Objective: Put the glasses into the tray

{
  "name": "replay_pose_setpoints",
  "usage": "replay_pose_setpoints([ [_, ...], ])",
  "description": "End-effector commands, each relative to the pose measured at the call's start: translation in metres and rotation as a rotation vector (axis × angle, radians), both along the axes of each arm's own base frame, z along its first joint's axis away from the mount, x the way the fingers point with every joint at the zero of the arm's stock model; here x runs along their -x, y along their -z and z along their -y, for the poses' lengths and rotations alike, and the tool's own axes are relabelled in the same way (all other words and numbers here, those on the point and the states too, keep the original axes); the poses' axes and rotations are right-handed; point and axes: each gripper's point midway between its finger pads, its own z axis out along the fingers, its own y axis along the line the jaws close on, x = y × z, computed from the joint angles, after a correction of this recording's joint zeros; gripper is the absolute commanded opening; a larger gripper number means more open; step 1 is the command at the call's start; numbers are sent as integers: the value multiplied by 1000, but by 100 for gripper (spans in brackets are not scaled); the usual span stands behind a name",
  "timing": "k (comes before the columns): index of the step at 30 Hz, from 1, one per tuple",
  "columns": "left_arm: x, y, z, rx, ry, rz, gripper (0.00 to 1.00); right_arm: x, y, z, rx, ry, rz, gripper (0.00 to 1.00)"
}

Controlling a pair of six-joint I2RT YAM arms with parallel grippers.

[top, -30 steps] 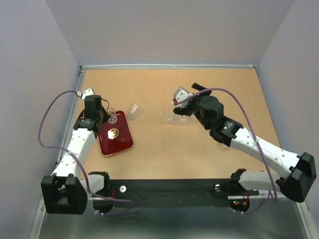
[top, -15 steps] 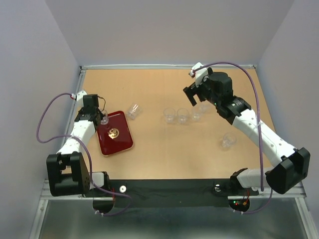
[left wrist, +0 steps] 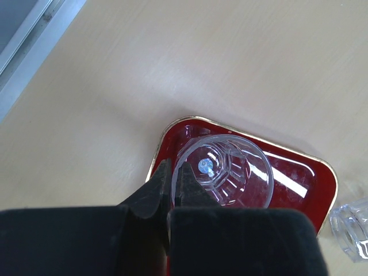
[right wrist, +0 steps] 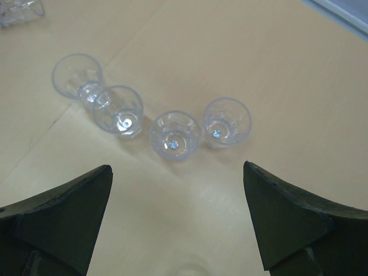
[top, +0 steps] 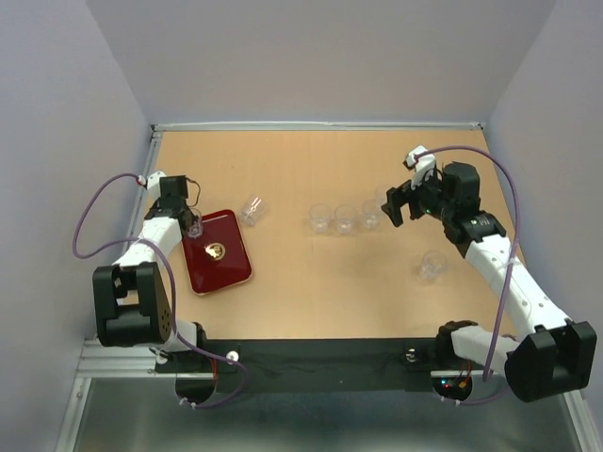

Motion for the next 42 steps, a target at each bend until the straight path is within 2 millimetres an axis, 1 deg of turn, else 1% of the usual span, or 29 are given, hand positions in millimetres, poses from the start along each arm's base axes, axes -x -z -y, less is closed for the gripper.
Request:
replay_pose_setpoints([
  [1, -15, -26, -11, -40, -25, 76, 1, 6, -33, -10, -57, -67, 121, 100],
  [4, -15, -28, -11, -41, -19, 73, 15, 9, -33, -8, -64, -67, 123, 100],
  [5, -15, -29, -11, -43, -15, 74, 29, 9, -33, -7, -63, -65, 125, 100],
  [8, -14, -33, -10, -43, -9, 80, 51, 11, -32, -5, -65, -64, 128, 100],
  [11, -13, -44, -10, -45, -5, 101, 62, 13, -35, -3, -71, -60, 135, 100],
  [12, -13, -47, -8, -41, 9, 105, 62, 14, -35, -3, -73, -64, 137, 100],
  [15, -11, -70, -5, -44, 40, 142, 64, 15, -34, -2, -73, -64, 136, 100],
  [16, -10, -90, -2, -52, 71, 180, 66, 15, -33, -1, -73, -63, 136, 100],
  [17, -9, -100, 0, -55, 90, 203, 68, 15, -32, -1, -73, -63, 133, 100],
  [18, -10, -109, 8, -39, 141, 232, 70, 15, -33, -1, -75, -66, 136, 100],
  [19, -8, -127, 13, -64, 204, 278, 70, 15, -33, -1, -74, -71, 136, 100],
  [20, -8, -133, 20, -59, 256, 299, 74, 16, -31, -2, -75, -75, 131, 100],
  [21, -9, -140, 39, -22, 363, 328, 74, 16, -31, -3, -79, -80, 130, 100],
  [23, -9, -135, 56, 5, 490, 307, 80, 17, -32, -4, -81, -86, 131, 100],
  [24, -9, -132, 71, 45, 562, 298, 84, 17, -30, -5, -82, -92, 125, 100],
  [26, -12, -122, 83, 55, 638, 258, 90, 17, -29, -4, -83, -91, 123, 100],
  [27, -13, -120, 95, 70, 681, 253, 91, 18, -29, -5, -87, -95, 123, 100],
  [28, -18, -121, 101, 75, 698, 248, 91, 18, -28, -5, -85, -95, 121, 100],
  [30, -23, -120, 104, 84, 698, 231, 91, 18, -28, -5, -86, -97, 119, 100],
  [31, -24, -110, 122, 102, 715, 183, 91, 18, -26, -5, -85, -96, 115, 100],
  [32, -32, -120, 126, 92, 712, 188, 91, 17, -27, -5, -85, -97, 116, 100],
  [33, -34, -119, 131, 85, 715, 167, 91, 17, -26, -6, -86, -98, 115, 100],
  [34, -34, -106, 143, 66, 729, 101, 91, 18, -25, -5, -85, -98, 112, 100],
  [35, -40, -114, 150, 40, 745, 103, 91, 18, -26, -6, -86, -99, 113, 100],
  [36, -42, -112, 154, 11, 753, 86, 91, 18, -25, -5, -85, -96, 112, 100],
  [37, -43, -107, 166, -13, 804, 56, 91, 18, -25, -5, -85, -98, 112, 100],
  [39, -47, -102, 167, -65, 812, 24, 91, 18, -24, -6, -84, -100, 108, 100],
  [40, -48, -93, 171, -72, 838, -7, 91, 18, -24, -6, -85, -101, 108, 100],
  [42, -51, -87, 178, -109, 907, -37, 91, 18, -24, -7, -87, -105, 107, 100],
])
